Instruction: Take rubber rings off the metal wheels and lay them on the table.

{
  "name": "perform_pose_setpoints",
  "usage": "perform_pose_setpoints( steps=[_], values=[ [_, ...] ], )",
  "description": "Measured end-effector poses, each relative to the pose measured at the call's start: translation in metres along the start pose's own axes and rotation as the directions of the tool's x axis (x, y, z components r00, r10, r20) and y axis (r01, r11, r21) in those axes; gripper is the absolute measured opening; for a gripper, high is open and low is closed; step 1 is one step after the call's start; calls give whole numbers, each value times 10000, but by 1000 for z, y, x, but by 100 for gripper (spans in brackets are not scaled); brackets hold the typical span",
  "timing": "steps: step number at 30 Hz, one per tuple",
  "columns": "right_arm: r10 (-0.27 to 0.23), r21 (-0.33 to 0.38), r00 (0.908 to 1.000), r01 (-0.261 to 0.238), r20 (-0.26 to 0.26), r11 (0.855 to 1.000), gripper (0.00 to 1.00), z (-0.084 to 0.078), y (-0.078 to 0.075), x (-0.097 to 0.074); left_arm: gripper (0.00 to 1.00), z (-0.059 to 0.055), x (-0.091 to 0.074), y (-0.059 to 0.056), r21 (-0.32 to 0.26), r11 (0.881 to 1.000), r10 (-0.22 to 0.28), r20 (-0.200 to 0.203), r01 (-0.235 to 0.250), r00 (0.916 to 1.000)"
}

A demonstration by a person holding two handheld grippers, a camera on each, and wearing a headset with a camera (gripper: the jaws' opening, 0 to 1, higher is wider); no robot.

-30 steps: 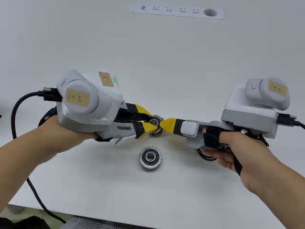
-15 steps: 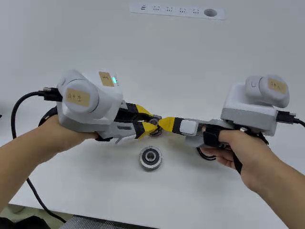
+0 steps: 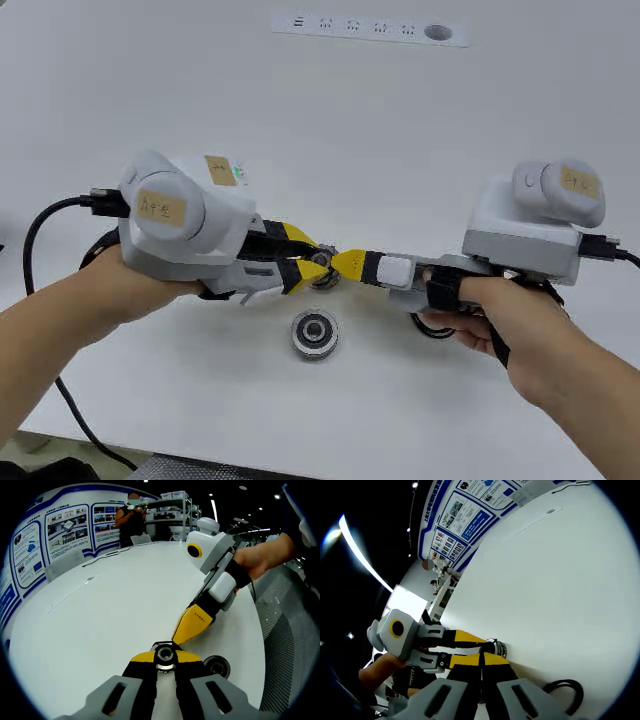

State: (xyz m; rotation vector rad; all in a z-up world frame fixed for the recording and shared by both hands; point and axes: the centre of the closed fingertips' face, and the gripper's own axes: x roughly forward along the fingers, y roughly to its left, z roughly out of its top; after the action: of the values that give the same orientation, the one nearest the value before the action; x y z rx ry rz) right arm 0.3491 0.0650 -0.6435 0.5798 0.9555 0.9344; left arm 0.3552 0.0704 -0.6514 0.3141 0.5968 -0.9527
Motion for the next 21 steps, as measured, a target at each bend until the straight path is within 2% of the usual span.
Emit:
perform_pose_setpoints(
  steps=[13,17,20,21],
  values=[
    [314,-71,9995,-314,-18,9995,1,-2,11,-1,12,1,0,-1,40,10000,-3,-6,3,10000],
    [183,-8,9997,-183,137,9998,1,0,8,-1,12,1,0,0,55,10000,82,-41,-82,10000],
    [-188,373,9997,182,168,9991,1,0,3,-2,13,1,0,0,34,9998,193,-72,-193,9998],
    [-164,387,9997,157,172,9991,1,1,3,-1,13,1,0,0,52,9998,207,-76,-206,9998]
  ],
)
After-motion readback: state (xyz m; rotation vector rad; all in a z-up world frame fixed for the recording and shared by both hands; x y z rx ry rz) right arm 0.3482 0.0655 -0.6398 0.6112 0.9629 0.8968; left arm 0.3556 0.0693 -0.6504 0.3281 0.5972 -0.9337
